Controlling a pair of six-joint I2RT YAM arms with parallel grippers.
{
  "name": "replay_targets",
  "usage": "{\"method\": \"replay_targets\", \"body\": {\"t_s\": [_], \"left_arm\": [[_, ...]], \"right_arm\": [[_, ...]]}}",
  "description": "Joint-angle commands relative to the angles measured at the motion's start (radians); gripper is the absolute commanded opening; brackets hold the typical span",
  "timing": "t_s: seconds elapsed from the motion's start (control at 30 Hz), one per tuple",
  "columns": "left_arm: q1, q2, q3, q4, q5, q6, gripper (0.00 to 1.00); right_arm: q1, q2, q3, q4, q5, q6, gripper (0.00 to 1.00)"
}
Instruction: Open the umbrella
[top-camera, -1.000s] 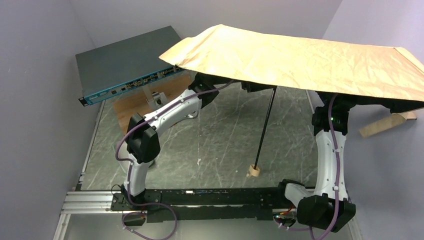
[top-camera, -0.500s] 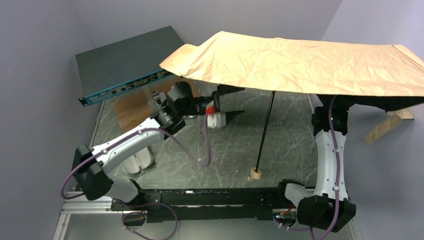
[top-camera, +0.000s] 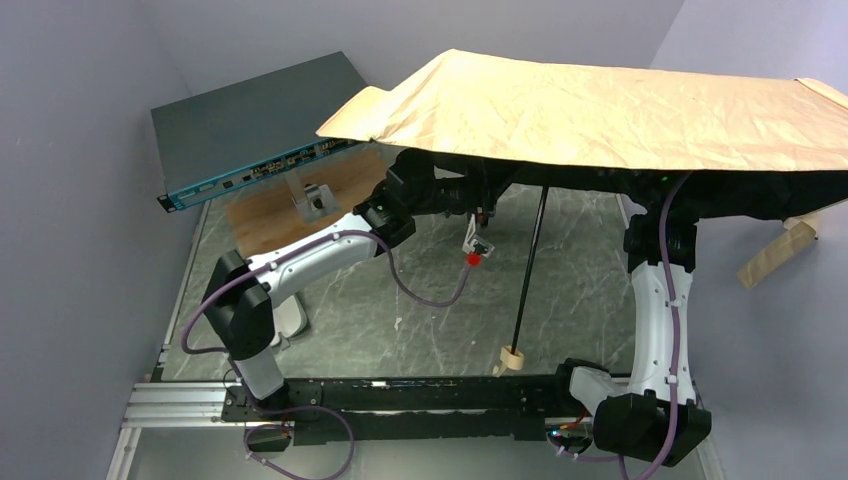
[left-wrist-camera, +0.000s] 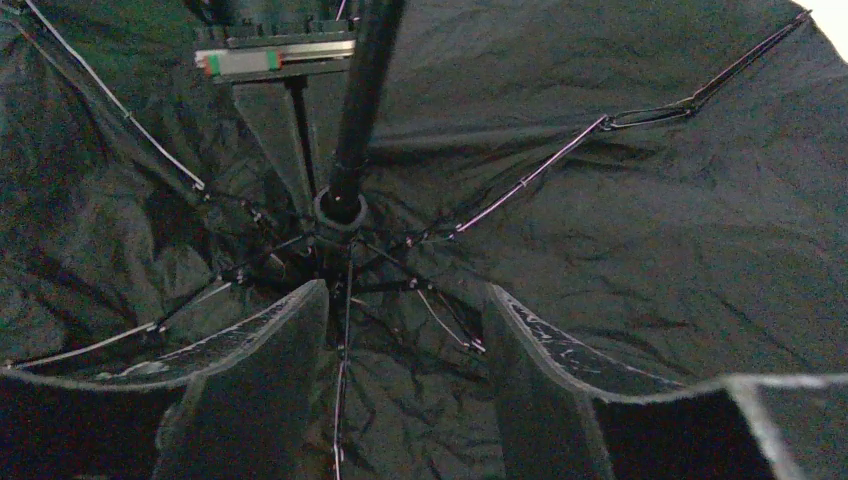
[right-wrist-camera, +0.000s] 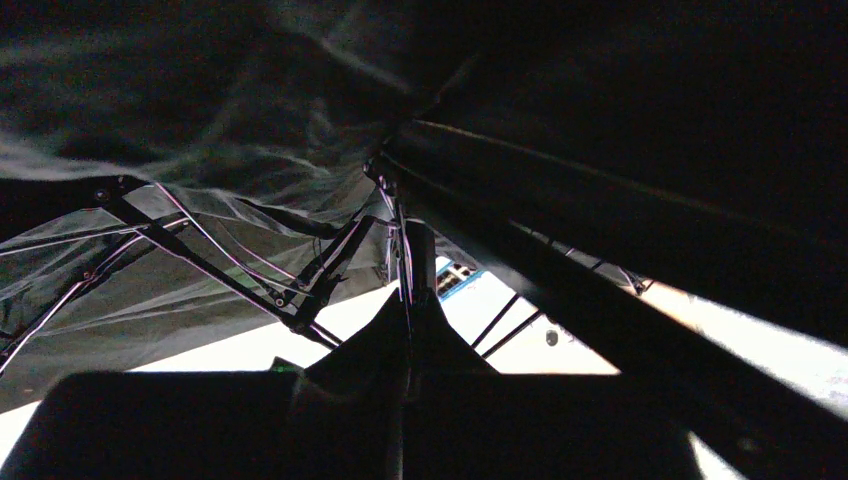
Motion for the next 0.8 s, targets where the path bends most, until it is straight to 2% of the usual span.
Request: {"method": "replay_targets", "body": {"t_s": [0.0,0.47,0.77], "left_arm": [[-0.024,0.013,0.072,0.060,0.055,0.138,0.60],[-0.059,0.073,0.145,0.035,0.123,0.190,0.50],[-0.054,0.122,0.199,0.005,0.118,0.241,0.36]], "right_arm": [[0.004,-0.034,0.015,0.048,-0.036,0.046,0.00],[0.033,-0.048,-0.006,0.025,-0.029,0.034,0.00],[0.049,-0.049,-0.006,0.015,-0.033,0.035,0.00]]}}
